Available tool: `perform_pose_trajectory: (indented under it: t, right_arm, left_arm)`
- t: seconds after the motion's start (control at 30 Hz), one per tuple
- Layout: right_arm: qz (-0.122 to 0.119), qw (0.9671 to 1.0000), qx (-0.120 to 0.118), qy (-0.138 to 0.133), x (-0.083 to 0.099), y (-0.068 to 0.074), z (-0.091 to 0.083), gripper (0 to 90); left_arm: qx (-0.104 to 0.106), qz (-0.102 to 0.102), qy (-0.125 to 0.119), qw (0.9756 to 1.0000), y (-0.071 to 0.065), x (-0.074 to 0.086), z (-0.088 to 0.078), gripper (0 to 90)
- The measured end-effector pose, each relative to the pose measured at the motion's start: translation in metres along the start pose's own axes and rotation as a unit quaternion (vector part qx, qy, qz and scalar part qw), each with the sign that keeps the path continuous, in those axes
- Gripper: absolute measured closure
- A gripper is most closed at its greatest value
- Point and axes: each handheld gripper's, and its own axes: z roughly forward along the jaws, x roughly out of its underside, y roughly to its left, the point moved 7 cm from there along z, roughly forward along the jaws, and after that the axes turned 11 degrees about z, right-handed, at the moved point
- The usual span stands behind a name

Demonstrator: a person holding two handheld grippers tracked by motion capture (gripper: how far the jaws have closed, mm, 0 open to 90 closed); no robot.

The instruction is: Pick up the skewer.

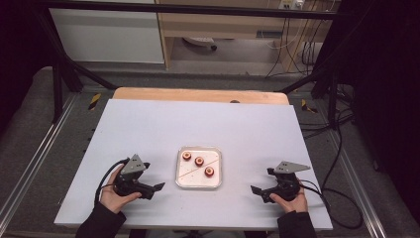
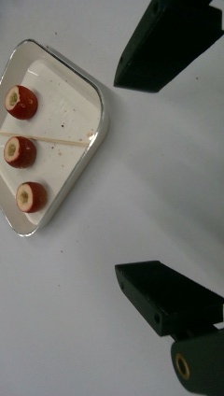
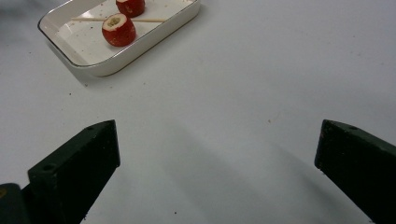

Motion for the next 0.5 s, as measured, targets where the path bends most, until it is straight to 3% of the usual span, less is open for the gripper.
perform_pose_trajectory:
  t: [0.5]
  right_arm:
    - [0.003,1.0000,-0.002,0.001,0.000,0.001,0.000,0.8]
  left_arm:
    - [0.014,0.003,0.026,0.9995,-0.012,-0.039,0.038,17.0]
